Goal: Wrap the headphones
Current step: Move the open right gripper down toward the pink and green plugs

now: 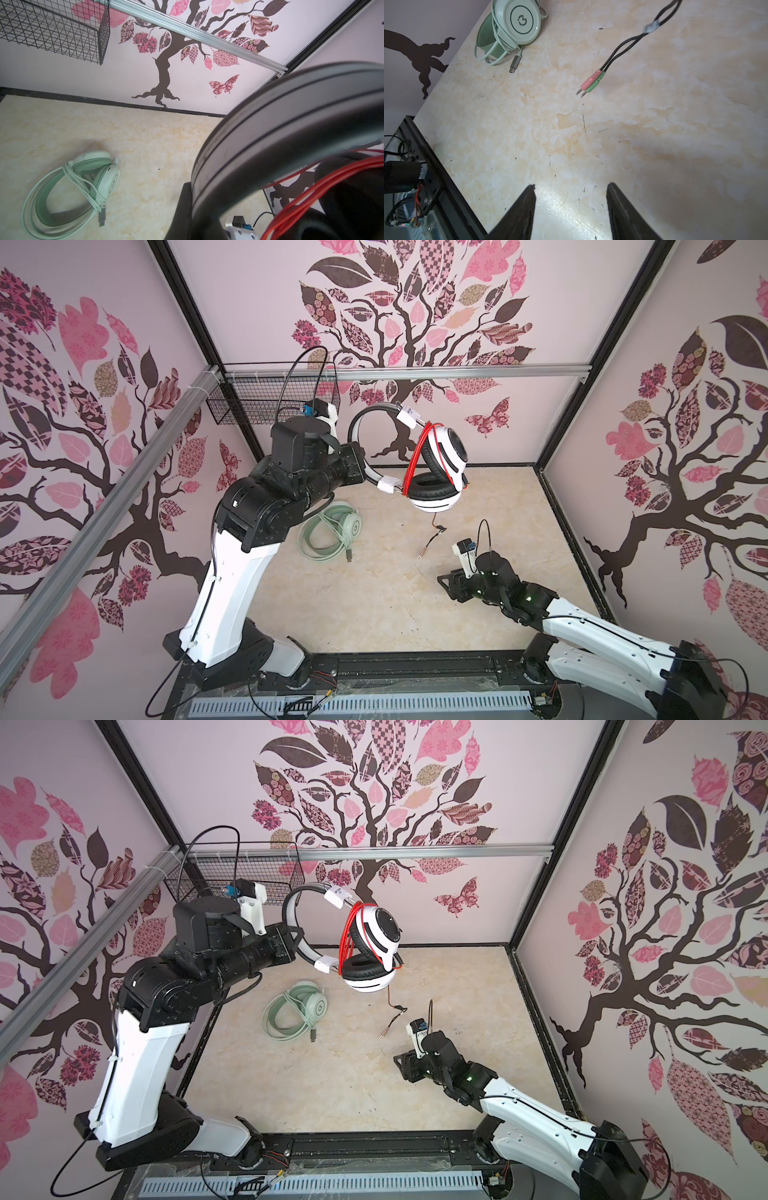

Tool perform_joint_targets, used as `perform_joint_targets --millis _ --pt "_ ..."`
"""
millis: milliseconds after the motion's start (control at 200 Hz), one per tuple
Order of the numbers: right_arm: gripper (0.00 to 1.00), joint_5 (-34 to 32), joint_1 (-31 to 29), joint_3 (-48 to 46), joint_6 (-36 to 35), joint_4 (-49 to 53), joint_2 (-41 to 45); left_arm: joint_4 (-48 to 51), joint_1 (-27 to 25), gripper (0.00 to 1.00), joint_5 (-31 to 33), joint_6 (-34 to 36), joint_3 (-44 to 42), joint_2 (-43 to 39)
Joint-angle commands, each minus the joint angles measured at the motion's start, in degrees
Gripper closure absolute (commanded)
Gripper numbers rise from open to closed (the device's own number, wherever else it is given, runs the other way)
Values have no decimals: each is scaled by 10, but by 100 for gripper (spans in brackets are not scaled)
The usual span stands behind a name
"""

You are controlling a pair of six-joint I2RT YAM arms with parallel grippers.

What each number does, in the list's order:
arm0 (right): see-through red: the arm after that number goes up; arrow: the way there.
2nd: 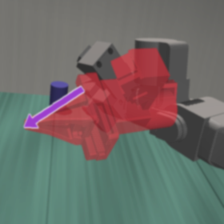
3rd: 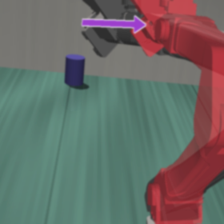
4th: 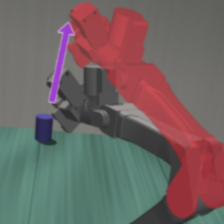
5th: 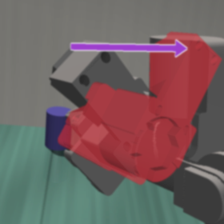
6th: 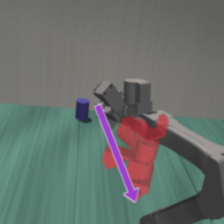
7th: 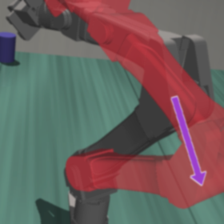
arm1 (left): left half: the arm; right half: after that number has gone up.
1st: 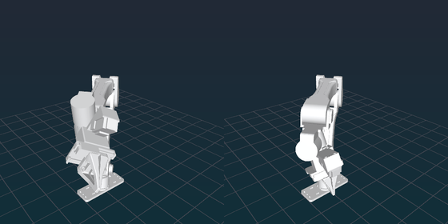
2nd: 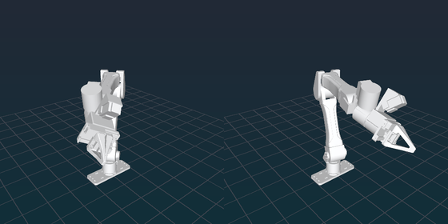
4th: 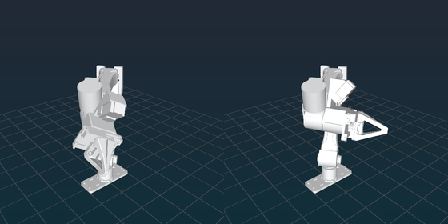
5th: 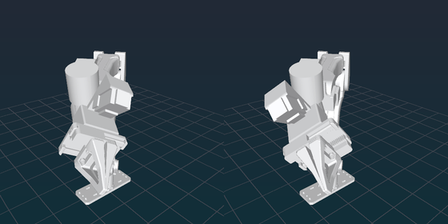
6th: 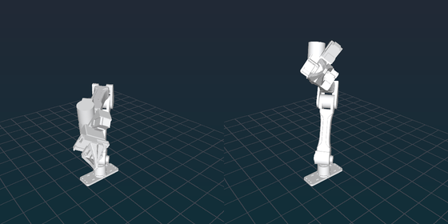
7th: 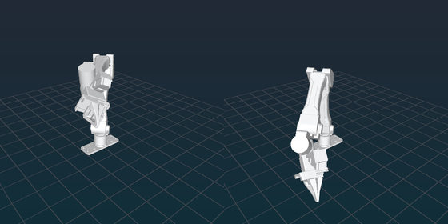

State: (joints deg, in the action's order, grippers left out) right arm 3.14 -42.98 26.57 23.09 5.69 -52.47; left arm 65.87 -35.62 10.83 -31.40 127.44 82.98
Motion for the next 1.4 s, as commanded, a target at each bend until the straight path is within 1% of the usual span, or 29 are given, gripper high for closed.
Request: perform_joint_targets --millis 0,170,230,340,630,875,930,1075,1205,1265,1315,1395 --pt "39 -27 1 -4 18 -10 -4 -60 1 100 -6 -21 -24 -24" --pt "39 -27 1 -14 24 -10 -4 -72 1 100 -3 -25 -71 -46" --pt "37 -25 1 -18 26 -12 -5 -76 1 100 0 -25 -84 -53" --pt "36 -16 2 -22 34 -17 -17 -80 1 100 6 -27 -103 -59" --pt "36 -1 2 -27 65 -56 -51 -82 1 100 8 -28 -112 -64" --pt "36 47 1 -26 131 -133 -121 -81 2 100 20 -20 -113 -60" --pt "36 50 2 -30 147 -154 -132 -80 2 100 22 -17 -113 -57" --pt "36 28 1 -34 184 -197 -166 -79 3 100 23 -10 -107 -53" --pt "35 -3 2 -6 228 -191 -216 -79 4 100 29 -5 -104 -51" --pt "35 -25 1 18 265 -164 -240 -77 4 100 31 -4 -103 -50" --pt "34 -36 1 48 291 -123 -261 -76 5 100 31 -4 -102 -50" --pt "34 -91 -11 101 350 -47 -295 -75 6 100 30 -4 -103 -49"
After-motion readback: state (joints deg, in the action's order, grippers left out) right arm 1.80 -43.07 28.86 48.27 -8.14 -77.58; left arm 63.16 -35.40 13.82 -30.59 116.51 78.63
